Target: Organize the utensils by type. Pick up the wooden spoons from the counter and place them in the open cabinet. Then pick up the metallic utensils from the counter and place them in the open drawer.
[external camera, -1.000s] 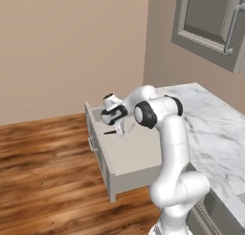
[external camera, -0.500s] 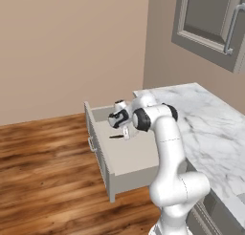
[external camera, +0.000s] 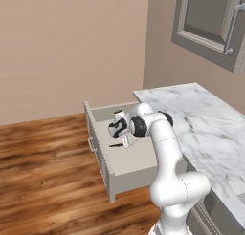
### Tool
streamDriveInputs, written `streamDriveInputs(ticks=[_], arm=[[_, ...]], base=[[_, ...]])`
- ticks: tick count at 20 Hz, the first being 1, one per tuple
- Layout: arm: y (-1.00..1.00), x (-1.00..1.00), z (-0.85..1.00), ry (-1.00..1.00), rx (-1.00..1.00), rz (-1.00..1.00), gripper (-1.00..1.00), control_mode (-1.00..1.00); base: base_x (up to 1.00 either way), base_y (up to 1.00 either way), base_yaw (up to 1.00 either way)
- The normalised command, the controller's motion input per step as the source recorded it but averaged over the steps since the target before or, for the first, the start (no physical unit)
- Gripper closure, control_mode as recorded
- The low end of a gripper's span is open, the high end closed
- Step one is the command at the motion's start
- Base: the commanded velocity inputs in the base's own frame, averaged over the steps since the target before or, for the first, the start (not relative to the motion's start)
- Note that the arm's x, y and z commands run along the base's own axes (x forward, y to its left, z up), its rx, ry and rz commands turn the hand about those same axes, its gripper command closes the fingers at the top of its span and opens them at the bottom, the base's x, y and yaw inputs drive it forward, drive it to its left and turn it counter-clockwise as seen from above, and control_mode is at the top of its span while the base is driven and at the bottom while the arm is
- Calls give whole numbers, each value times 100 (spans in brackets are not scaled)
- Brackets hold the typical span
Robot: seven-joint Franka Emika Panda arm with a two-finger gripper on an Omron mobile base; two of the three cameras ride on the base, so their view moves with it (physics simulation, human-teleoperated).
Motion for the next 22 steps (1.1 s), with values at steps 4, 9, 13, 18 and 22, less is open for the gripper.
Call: streamDriveInputs(ticks=[4,9,13,18,22], arm=[[0,-21,-9,-7,0,0,-100,-100],[-9,-44,44,-17,2,0,-100,-100],[-18,-42,100,-23,7,0,-100,-100],[-3,-92,100,-38,4,0,-100,-100],[0,-100,100,-51,0,-8,-100,-100]], base=[[0,0,0],[0,0,0],[0,0,0],[0,0,0],[0,0,0]])
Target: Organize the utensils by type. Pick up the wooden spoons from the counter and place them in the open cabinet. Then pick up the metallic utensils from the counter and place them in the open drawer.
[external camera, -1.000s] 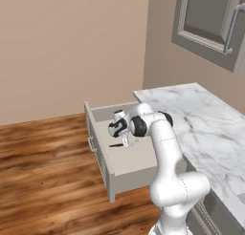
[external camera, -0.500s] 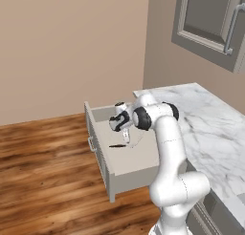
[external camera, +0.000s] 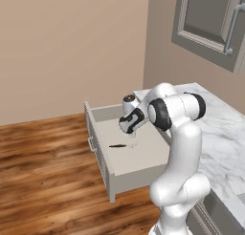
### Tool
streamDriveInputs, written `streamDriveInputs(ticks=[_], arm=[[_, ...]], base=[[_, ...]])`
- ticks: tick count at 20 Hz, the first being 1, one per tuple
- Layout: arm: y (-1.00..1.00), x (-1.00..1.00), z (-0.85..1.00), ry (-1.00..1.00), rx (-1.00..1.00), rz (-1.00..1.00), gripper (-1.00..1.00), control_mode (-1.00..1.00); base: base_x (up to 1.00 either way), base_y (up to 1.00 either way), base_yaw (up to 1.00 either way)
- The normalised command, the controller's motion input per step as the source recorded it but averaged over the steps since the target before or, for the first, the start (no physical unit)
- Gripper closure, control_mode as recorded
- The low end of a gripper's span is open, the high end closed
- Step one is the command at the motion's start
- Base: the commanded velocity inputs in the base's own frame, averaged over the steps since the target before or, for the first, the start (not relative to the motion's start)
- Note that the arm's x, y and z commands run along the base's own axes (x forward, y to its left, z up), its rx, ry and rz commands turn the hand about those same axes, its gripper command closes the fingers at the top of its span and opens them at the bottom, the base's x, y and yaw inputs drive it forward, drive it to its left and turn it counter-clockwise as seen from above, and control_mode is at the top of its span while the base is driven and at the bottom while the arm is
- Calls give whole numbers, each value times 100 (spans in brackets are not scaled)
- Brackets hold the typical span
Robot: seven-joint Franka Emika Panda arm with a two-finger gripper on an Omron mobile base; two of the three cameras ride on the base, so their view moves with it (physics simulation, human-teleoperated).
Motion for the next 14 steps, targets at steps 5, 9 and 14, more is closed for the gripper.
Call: streamDriveInputs(ticks=[5,9,14], arm=[[-5,-99,100,-40,0,-19,-100,-100],[-26,-57,100,-9,12,-26,-100,-100],[-34,-15,100,6,20,-30,-100,-100]], base=[[0,0,0],[0,0,0],[0,0,0]])
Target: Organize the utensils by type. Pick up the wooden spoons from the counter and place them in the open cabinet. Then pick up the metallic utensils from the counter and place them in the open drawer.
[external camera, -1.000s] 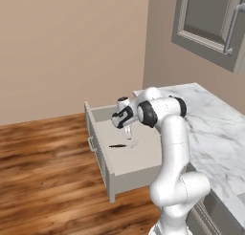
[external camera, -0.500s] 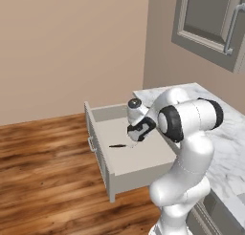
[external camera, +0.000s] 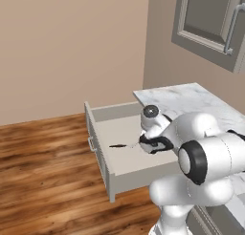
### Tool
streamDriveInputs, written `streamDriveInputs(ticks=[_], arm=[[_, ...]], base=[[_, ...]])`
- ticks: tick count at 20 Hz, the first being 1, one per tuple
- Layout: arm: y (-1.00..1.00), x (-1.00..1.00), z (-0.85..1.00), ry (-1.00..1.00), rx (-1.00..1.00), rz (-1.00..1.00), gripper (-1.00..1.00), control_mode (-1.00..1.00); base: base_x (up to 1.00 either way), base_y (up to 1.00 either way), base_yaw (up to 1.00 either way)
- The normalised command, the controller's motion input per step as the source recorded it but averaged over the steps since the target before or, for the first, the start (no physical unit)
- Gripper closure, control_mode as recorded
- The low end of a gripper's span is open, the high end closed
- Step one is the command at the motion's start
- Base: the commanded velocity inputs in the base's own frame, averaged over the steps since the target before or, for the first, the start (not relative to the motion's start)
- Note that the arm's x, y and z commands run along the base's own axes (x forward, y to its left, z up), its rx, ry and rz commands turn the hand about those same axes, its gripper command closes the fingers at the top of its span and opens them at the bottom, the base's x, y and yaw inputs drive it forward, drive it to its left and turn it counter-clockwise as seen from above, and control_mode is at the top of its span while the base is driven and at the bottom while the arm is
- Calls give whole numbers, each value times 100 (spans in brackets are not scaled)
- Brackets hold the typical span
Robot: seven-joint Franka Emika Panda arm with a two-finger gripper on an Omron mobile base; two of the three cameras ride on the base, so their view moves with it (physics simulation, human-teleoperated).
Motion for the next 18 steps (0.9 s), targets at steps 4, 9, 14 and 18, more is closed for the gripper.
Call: streamDriveInputs(ticks=[4,9,14,18], arm=[[-29,-12,92,19,20,-36,-100,-100],[11,-47,26,9,11,-46,-100,-100],[18,-99,-20,-16,11,-47,-100,-100],[-1,-93,-44,-26,25,-27,-100,-100]], base=[[0,0,0],[0,0,0],[0,0,0],[0,0,0]])
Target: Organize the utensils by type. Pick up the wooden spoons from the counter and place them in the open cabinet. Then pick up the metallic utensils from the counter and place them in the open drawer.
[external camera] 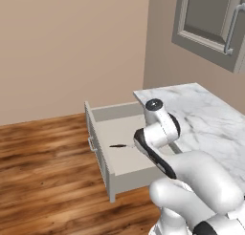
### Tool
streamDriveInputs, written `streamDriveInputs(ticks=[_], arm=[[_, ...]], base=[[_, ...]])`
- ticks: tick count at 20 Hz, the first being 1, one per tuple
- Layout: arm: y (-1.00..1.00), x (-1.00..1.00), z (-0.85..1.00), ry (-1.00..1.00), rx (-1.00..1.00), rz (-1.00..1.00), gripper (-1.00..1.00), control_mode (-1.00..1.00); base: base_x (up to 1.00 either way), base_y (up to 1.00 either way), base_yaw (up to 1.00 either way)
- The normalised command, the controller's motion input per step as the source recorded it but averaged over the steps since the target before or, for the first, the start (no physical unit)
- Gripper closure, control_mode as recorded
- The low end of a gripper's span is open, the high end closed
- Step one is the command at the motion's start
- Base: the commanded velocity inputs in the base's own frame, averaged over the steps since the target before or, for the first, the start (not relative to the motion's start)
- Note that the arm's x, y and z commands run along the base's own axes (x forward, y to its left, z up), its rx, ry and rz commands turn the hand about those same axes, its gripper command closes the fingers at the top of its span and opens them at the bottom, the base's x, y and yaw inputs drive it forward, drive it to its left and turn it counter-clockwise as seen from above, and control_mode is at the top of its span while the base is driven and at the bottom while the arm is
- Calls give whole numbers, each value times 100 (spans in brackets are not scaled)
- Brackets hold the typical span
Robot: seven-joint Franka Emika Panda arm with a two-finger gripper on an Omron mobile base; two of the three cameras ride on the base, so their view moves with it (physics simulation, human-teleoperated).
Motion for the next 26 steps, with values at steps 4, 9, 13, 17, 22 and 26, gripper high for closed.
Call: streamDriveInputs(ticks=[4,9,13,17,22,26], arm=[[-12,-6,-35,-14,23,-16,-100,-100],[0,0,-3,-8,11,-13,-100,-100],[0,-10,0,-8,1,-7,-100,-100],[0,-16,0,-7,0,-5,-100,-100],[0,-11,0,-3,0,0,-100,100],[0,0,0,0,0,0,-100,100]], base=[[0,0,0],[0,0,0],[0,0,0],[0,0,0],[-16,2,0],[-64,6,3]])
